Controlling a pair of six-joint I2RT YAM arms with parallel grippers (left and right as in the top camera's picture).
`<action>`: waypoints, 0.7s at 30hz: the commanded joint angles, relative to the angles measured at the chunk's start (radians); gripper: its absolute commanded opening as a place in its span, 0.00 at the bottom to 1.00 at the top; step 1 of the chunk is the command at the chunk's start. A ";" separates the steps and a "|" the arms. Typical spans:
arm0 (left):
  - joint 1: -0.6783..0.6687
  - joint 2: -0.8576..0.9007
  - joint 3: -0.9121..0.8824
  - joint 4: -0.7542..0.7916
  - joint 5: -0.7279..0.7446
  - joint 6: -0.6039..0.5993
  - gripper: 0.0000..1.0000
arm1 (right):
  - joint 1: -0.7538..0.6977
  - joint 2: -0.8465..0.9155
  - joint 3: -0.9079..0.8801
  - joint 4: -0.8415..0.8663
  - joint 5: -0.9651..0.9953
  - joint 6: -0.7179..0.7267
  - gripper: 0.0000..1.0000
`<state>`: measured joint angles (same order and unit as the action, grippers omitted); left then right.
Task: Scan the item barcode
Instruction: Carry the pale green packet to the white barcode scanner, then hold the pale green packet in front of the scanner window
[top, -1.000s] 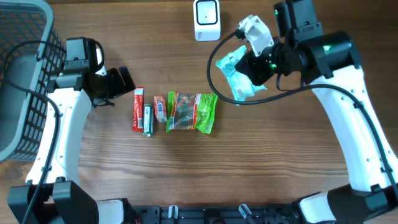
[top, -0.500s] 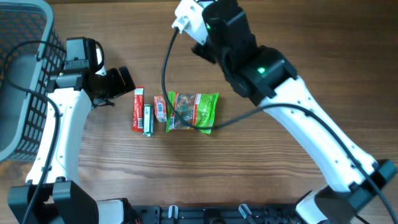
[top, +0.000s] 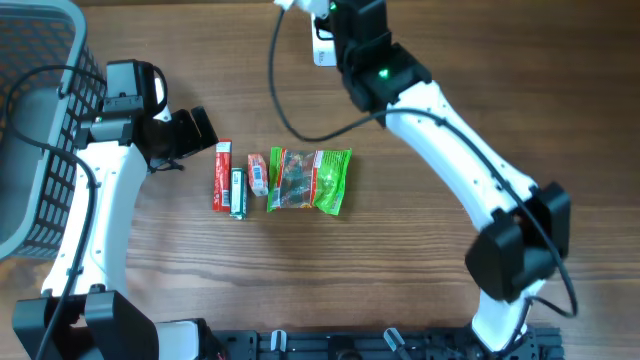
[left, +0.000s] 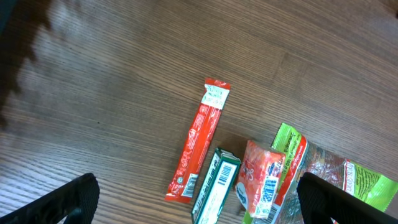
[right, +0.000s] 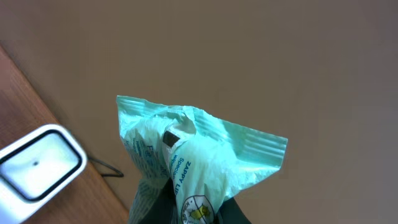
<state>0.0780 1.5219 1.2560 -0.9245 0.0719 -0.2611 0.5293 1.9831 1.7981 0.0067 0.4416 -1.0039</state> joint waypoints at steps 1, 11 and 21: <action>0.003 -0.002 0.005 0.003 -0.010 -0.008 1.00 | -0.060 0.079 0.025 0.118 -0.078 0.126 0.04; 0.003 -0.002 0.005 0.003 -0.010 -0.009 1.00 | -0.071 0.285 0.146 0.324 -0.168 0.329 0.04; 0.003 -0.002 0.005 0.003 -0.010 -0.008 1.00 | -0.047 0.488 0.146 0.599 -0.021 0.293 0.04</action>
<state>0.0780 1.5219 1.2560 -0.9241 0.0715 -0.2611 0.4603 2.4245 1.9213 0.5770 0.3565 -0.7189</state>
